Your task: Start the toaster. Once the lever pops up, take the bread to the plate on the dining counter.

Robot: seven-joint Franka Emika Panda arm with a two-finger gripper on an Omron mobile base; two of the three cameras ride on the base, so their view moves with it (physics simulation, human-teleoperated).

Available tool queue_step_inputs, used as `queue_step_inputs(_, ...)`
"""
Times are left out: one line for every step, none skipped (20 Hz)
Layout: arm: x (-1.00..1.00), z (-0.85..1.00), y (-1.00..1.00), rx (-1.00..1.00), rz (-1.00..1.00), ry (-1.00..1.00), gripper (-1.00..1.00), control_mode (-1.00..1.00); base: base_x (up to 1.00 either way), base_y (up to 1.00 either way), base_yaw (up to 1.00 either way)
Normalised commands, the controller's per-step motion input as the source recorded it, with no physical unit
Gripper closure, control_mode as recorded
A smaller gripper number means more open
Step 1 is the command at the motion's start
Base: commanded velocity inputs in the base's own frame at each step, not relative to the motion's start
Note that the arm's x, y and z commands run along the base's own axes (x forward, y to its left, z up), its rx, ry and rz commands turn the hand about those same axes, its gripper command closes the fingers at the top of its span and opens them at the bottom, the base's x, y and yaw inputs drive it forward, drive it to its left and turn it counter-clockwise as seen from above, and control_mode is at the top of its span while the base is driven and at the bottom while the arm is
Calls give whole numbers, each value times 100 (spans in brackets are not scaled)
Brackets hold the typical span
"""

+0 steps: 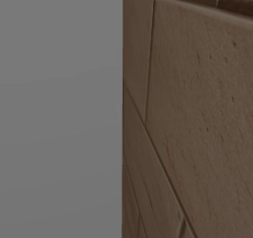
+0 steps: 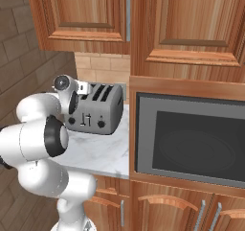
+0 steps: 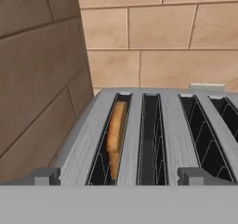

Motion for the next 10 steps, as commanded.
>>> queue_step_inputs(3, -6, 0, 0, 0, 0, -100, -100, 0, 0, 0)
queue_step_inputs(6, -8, 4, 0, 0, 0, -100, -100, 0, 0, 0)
queue_step_inputs(9, -7, 4, 0, 0, 0, -100, -100, 0, 0, 0)
queue_step_inputs(11, -7, 7, 0, 0, 0, -100, -100, 0, 0, 0)
queue_step_inputs(13, -6, 7, 0, 0, 0, -100, -100, 0, 0, 0)
queue_step_inputs(15, -4, 9, 0, 0, 0, -100, -100, 0, 0, 0)
queue_step_inputs(16, -4, 11, 0, 0, 0, -100, -100, 0, 0, 0)
queue_step_inputs(20, -4, 14, 0, 0, 0, -100, -100, 0, 0, 0)
queue_step_inputs(21, -2, 16, 0, 0, 0, -100, -100, 0, 0, 0)
queue_step_inputs(19, -2, 13, 0, 0, 0, -100, -100, 0, 0, 0)
